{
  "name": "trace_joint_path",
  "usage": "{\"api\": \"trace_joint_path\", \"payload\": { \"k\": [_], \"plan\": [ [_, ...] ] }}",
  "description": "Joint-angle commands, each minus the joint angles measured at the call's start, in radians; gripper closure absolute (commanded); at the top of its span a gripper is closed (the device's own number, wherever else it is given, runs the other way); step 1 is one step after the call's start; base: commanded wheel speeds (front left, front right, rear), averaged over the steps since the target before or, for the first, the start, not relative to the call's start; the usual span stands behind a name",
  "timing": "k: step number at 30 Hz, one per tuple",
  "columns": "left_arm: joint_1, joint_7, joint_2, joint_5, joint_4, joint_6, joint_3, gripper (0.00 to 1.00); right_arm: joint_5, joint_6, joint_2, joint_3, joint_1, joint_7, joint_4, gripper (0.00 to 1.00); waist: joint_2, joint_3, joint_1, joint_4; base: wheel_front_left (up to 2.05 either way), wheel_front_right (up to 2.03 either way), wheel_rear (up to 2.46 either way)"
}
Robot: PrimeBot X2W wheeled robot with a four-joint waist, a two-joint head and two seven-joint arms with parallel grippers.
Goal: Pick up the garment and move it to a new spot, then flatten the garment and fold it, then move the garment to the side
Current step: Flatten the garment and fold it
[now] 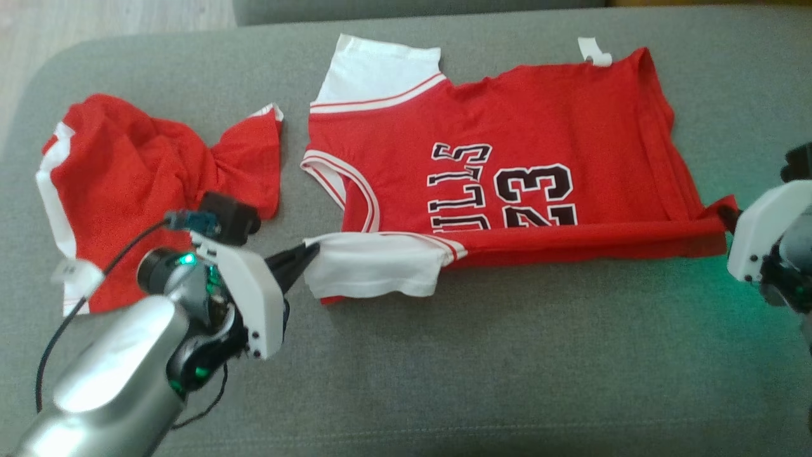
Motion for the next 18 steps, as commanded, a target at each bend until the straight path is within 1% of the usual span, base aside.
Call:
{"api": "trace_joint_path", "payload": {
  "k": [1,9,14,15,16,17,18],
  "plan": [
    [-0.079,0.002,0.022,0.006,0.004,-0.009,0.043,1.0,-0.024,-0.001,-0.014,0.01,-0.04,-0.009,-0.011,1.0,-0.0001,0.02,0.0001,-0.003,0.0,0.0,0.0],
    [-0.162,-0.023,-0.022,0.014,0.119,-0.029,0.032,1.0,-0.064,-0.001,0.027,0.015,-0.1,-0.045,0.043,1.0,-0.0001,0.063,0.0001,-0.002,0.0,0.0,0.0],
    [-0.205,-0.026,-0.043,0.018,0.167,-0.036,0.026,1.0,-0.06,-0.001,0.032,0.028,-0.13,-0.051,0.052,1.0,-0.0001,0.092,0.0001,0.002,0.0,0.0,0.0],
    [-0.216,-0.025,-0.048,0.018,0.177,-0.037,0.024,1.0,-0.062,-0.001,0.032,0.028,-0.141,-0.057,0.055,0.95,-0.0001,0.098,0.0001,0.001,0.0,0.0,0.0],
    [-0.228,-0.026,-0.055,0.015,0.187,-0.038,0.026,0.98,-0.069,-0.001,0.031,0.028,-0.152,-0.074,0.055,0.12,-0.0001,0.104,0.0001,0.001,0.0,0.0,0.0],
    [-0.242,-0.032,-0.061,0.012,0.198,-0.037,0.033,0.58,-0.068,-0.001,0.033,0.014,-0.165,-0.088,0.066,0.0,-0.0001,0.111,0.0001,0.001,0.0,0.0,0.0],
    [-0.257,-0.041,-0.069,0.008,0.21,-0.031,0.043,0.0,-0.074,-0.001,0.035,0.004,-0.18,-0.112,0.071,0.0,-0.0001,0.118,0.0001,0.001,0.0,0.0,0.0]
  ]
}}
